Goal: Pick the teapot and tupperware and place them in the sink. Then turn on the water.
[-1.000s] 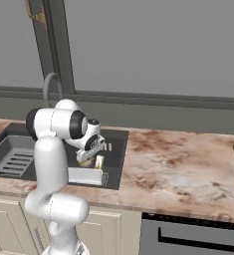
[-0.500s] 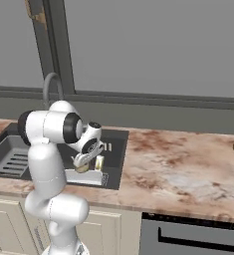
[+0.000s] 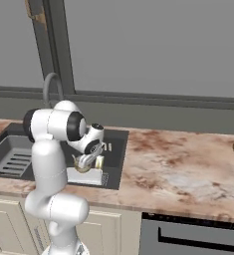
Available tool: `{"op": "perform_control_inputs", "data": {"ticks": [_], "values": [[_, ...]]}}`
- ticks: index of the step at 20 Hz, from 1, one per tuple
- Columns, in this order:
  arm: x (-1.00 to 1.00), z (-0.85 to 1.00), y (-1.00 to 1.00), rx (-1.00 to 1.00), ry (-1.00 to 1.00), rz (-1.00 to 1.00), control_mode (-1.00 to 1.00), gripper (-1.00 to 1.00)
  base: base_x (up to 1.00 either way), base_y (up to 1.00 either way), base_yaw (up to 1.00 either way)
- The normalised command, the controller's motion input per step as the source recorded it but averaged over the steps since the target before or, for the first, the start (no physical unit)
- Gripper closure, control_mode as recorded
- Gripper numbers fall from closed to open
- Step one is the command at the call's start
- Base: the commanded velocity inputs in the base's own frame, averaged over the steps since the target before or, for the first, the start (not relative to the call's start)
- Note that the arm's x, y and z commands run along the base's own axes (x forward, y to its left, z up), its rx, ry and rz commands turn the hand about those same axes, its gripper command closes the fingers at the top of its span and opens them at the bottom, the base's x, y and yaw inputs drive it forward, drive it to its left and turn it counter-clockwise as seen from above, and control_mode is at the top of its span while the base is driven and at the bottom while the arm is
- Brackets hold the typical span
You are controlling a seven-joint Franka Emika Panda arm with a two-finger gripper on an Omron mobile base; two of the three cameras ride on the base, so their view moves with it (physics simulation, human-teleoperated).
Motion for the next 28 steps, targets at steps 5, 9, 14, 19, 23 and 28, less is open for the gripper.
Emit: {"op": "perform_control_inputs", "data": {"ticks": [5,9,14,19,23,28], "values": [[-0.15,0.00,0.03,0.02,0.00,0.12,-1.00,1.00,0.00,0.00,0.00],[-0.34,0.07,0.04,0.06,0.00,0.12,-1.00,1.00,0.00,0.00,0.00],[-0.24,0.01,0.02,0.08,0.00,0.12,-1.00,1.00,0.00,0.00,0.00],[-0.06,-0.17,0.00,0.03,0.01,0.11,-1.00,1.00,0.00,0.00,0.00],[0.00,-0.42,0.00,0.00,0.07,0.10,-1.00,1.00,0.00,0.00,0.00],[0.00,-0.37,0.08,0.00,0.13,0.10,-1.00,1.00,0.00,0.00,0.00]]}}
